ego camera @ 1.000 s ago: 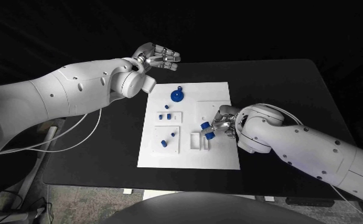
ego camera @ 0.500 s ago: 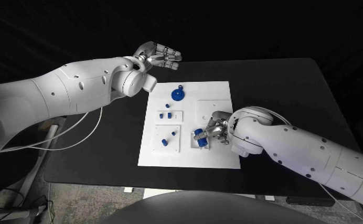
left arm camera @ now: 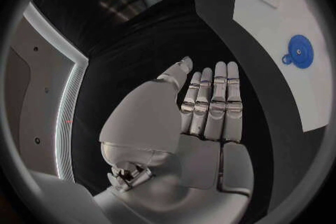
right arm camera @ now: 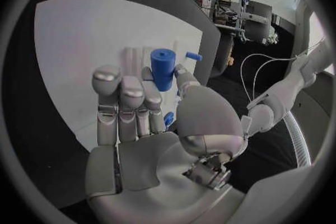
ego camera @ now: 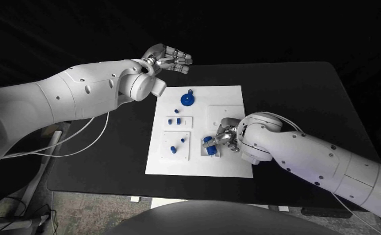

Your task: Assemble the parts on the task board

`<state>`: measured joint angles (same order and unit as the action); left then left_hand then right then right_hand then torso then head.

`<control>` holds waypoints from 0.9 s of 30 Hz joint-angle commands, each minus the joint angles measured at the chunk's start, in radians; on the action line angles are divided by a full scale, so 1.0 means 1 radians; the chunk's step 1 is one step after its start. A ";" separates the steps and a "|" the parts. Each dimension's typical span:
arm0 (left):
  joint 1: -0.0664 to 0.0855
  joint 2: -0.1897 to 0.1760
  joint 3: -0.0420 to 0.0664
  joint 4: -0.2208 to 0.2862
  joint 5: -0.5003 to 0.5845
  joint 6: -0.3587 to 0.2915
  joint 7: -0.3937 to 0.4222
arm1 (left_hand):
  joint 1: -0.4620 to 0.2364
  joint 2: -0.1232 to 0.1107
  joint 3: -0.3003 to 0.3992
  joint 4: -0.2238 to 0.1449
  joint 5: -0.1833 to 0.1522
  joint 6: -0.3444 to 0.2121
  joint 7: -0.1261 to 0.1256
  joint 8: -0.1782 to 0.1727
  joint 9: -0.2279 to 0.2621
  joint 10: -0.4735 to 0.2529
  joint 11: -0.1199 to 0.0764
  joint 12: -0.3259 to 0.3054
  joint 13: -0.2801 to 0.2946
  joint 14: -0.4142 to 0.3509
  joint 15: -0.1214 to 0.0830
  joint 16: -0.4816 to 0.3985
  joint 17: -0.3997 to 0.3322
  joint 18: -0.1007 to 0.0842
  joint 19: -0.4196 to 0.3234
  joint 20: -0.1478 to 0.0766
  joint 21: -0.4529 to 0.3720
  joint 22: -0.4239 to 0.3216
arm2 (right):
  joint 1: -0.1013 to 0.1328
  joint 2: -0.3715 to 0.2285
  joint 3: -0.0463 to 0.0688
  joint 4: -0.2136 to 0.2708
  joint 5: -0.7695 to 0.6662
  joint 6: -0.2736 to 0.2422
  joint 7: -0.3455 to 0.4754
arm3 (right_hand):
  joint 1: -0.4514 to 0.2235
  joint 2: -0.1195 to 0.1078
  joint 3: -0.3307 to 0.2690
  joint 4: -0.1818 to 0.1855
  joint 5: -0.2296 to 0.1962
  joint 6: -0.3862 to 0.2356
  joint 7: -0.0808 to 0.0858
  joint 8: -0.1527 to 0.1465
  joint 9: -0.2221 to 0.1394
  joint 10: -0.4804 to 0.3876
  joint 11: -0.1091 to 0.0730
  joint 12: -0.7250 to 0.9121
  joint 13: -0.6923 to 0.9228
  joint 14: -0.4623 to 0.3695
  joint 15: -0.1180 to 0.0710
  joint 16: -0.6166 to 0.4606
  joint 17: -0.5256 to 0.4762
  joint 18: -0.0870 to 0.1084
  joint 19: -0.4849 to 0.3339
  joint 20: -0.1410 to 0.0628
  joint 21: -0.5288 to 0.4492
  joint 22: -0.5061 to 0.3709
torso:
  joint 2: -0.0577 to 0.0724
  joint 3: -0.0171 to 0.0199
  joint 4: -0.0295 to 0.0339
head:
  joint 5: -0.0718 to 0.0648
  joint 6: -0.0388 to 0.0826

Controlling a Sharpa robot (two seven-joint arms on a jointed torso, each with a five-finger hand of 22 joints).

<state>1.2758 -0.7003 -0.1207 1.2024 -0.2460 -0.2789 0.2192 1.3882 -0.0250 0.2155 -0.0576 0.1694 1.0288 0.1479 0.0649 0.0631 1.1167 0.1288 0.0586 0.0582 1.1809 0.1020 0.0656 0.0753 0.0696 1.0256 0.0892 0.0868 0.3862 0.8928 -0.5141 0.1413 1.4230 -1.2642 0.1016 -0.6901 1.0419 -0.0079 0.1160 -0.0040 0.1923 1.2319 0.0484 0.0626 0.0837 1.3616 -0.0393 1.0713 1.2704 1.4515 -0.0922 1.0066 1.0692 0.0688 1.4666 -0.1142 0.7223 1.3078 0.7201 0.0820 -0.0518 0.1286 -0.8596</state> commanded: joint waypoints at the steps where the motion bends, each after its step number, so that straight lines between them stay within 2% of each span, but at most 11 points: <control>1: 0.002 0.002 0.000 0.001 -0.005 0.012 0.001 | 0.001 -0.002 0.006 -0.001 0.003 -0.004 0.000 -0.002 -0.001 -0.005 0.002 0.001 -0.001 0.001 0.006 -0.001 0.001 -0.001 -0.003 -0.001 0.004 0.001 | -0.001 0.005 -0.001 -0.006 -0.027 0.035 0.004 | -0.011 -0.004 -0.002 0.004 -0.015 0.022 -0.014 0.001 0.001 0.000 -0.006 -0.004 -0.001 0.001 -0.005 -0.006 0.000 -0.006 0.053 -0.005 -0.007 0.053 | 0.000 0.0001 -0.0006 | 0.002 0.000; 6: 0.002 0.003 0.000 0.001 -0.007 0.013 -0.001 | 0.000 -0.002 0.005 0.000 0.003 -0.005 0.000 -0.002 -0.001 -0.007 0.002 0.001 0.000 0.000 0.006 -0.001 0.001 -0.001 -0.003 0.000 0.004 0.001 | -0.001 0.012 -0.001 -0.013 -0.033 0.041 0.005 | -0.017 -0.013 -0.004 0.011 -0.057 0.023 -0.013 0.001 0.002 0.000 -0.005 -0.005 -0.002 0.001 -0.005 -0.007 0.000 -0.006 0.054 -0.005 -0.008 0.053 | 0.000 0.0006 0.0005 | 0.004 0.000; 9: 0.002 0.003 0.000 0.001 -0.008 0.013 -0.002 | 0.000 -0.002 0.005 0.000 0.003 -0.005 0.000 -0.002 -0.001 -0.007 0.002 0.001 0.000 0.000 0.006 -0.001 0.001 -0.001 -0.003 0.000 0.004 0.001 | -0.001 0.014 -0.002 -0.017 -0.036 0.049 0.005 | -0.023 -0.023 0.002 0.027 -0.091 0.023 -0.012 0.001 0.003 -0.002 -0.004 -0.007 -0.004 0.001 -0.005 -0.009 0.001 -0.006 0.054 -0.005 -0.010 0.053 | 0.000 0.0003 -0.0001 | 0.004 0.000; 11: 0.003 0.003 0.000 0.001 -0.008 0.014 -0.002 | 0.001 -0.003 0.005 0.001 0.003 -0.005 0.000 -0.002 -0.001 -0.007 0.002 0.001 0.000 0.000 0.007 -0.001 0.001 -0.001 -0.003 0.000 0.003 0.001 | -0.001 0.015 -0.002 -0.019 -0.037 0.057 0.006 | -0.024 -0.029 0.006 0.033 -0.100 0.022 -0.012 0.001 0.004 -0.002 -0.004 -0.007 -0.004 0.001 -0.005 -0.008 0.002 -0.006 0.054 -0.005 -0.009 0.053 | 0.000 0.0000 -0.0004 | 0.005 -0.001; 13: 0.003 0.003 0.000 0.001 -0.009 0.014 -0.002 | 0.001 -0.003 0.005 0.001 0.003 -0.005 0.000 -0.002 -0.001 -0.007 0.002 0.001 0.000 0.000 0.007 -0.001 0.001 -0.001 -0.003 0.000 0.003 0.001 | -0.001 0.016 -0.003 -0.021 -0.037 0.065 0.009 | -0.021 -0.045 0.019 0.046 -0.106 0.021 -0.011 0.001 0.006 -0.004 -0.004 -0.008 -0.005 0.001 -0.005 -0.009 0.004 -0.005 0.053 -0.005 -0.012 0.053 | 0.000 -0.0003 -0.0009 | 0.006 -0.001; 17: 0.003 0.004 0.000 0.001 -0.012 0.016 -0.002 | 0.002 -0.003 0.005 0.000 0.003 -0.005 0.000 -0.002 -0.001 -0.007 0.002 0.001 0.000 -0.001 0.007 -0.001 0.001 -0.001 -0.003 0.000 0.003 0.001 | -0.001 0.017 -0.004 -0.022 -0.037 0.067 0.011 | -0.022 -0.058 0.026 0.061 -0.123 0.020 -0.011 0.001 0.007 -0.005 -0.003 -0.010 -0.006 0.001 -0.005 -0.010 0.005 -0.004 0.053 -0.005 -0.013 0.054 | 0.000 0.0001 0.0001 | 0.009 -0.001; 19: 0.003 0.005 0.000 0.000 -0.015 0.016 -0.002 | 0.002 -0.003 0.005 0.000 0.003 -0.005 0.000 -0.002 -0.001 -0.007 0.002 0.001 0.000 -0.001 0.007 -0.001 0.001 -0.001 -0.003 0.000 0.003 0.001 | -0.001 0.018 -0.004 -0.022 -0.038 0.066 0.012 | -0.023 -0.069 0.032 0.076 -0.135 0.019 -0.011 0.002 0.008 -0.005 -0.003 -0.010 -0.006 0.001 -0.005 -0.011 0.005 -0.004 0.053 -0.005 -0.015 0.054 | 0.000 0.0001 0.0001 | 0.009 0.000; 21: 0.003 0.005 0.000 0.000 -0.016 0.016 -0.001 | 0.002 -0.003 0.005 0.000 0.004 -0.005 0.000 -0.002 -0.001 -0.008 0.002 0.001 0.000 -0.001 0.007 -0.001 0.001 -0.001 -0.004 0.000 0.003 0.001 | -0.001 0.019 -0.004 -0.022 -0.039 0.066 0.014 | -0.028 -0.090 0.038 0.098 -0.137 0.018 -0.011 0.002 0.009 -0.007 -0.003 -0.011 -0.006 0.001 -0.005 -0.012 0.005 -0.004 0.053 -0.005 -0.016 0.054 | 0.000 0.0002 -0.0002 | 0.009 0.000; 23: 0.003 0.005 0.000 0.000 -0.017 0.017 -0.001 | 0.002 -0.003 0.005 0.000 0.004 -0.005 0.000 -0.002 -0.001 -0.008 0.002 0.001 0.000 -0.001 0.007 -0.001 0.001 -0.001 -0.004 0.000 0.003 0.001 | -0.001 0.019 -0.004 -0.023 -0.039 0.066 0.015 | -0.024 -0.132 0.062 0.157 -0.140 0.015 -0.010 0.002 0.010 -0.009 -0.003 -0.010 -0.005 0.001 -0.006 -0.014 0.006 -0.004 0.054 -0.006 -0.017 0.054 | 0.000 0.0003 -0.0004 | 0.010 0.000; 27: 0.003 0.005 0.000 0.000 -0.019 0.021 -0.001 | 0.004 -0.003 0.007 -0.001 0.012 -0.005 0.000 -0.002 -0.001 -0.008 0.002 0.001 0.000 -0.002 0.007 -0.001 0.001 -0.001 -0.004 0.000 0.003 0.002 | -0.001 0.019 -0.005 -0.026 -0.043 0.066 0.017 | -0.020 -0.140 0.052 0.177 -0.141 0.013 -0.009 0.002 0.009 -0.010 -0.003 -0.013 -0.005 0.000 -0.006 -0.017 0.006 -0.004 0.053 -0.007 -0.020 0.053 | 0.000 0.0006 -0.0005 | 0.011 0.000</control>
<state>1.2771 -0.6969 -0.1209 1.2015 -0.2566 -0.2748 0.2134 1.3882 -0.0250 0.2162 -0.0583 0.1775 1.0288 0.1479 0.0649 0.0632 1.1167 0.1288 0.0586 0.0582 1.1809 0.1020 0.0656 0.0753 0.0696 1.0256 0.0892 0.0867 0.3867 0.8928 -0.4959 0.1373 1.3974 -1.2925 0.1478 -0.6856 1.0191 -0.1398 0.1676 0.1686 0.0581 1.2498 0.0387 0.0640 0.0924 1.3579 -0.0430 1.0607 1.2655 1.4515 -0.0922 0.9949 1.0743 0.0688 1.4666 -0.1141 0.7071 1.3076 0.7199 0.0822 -0.0521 0.1391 -0.8595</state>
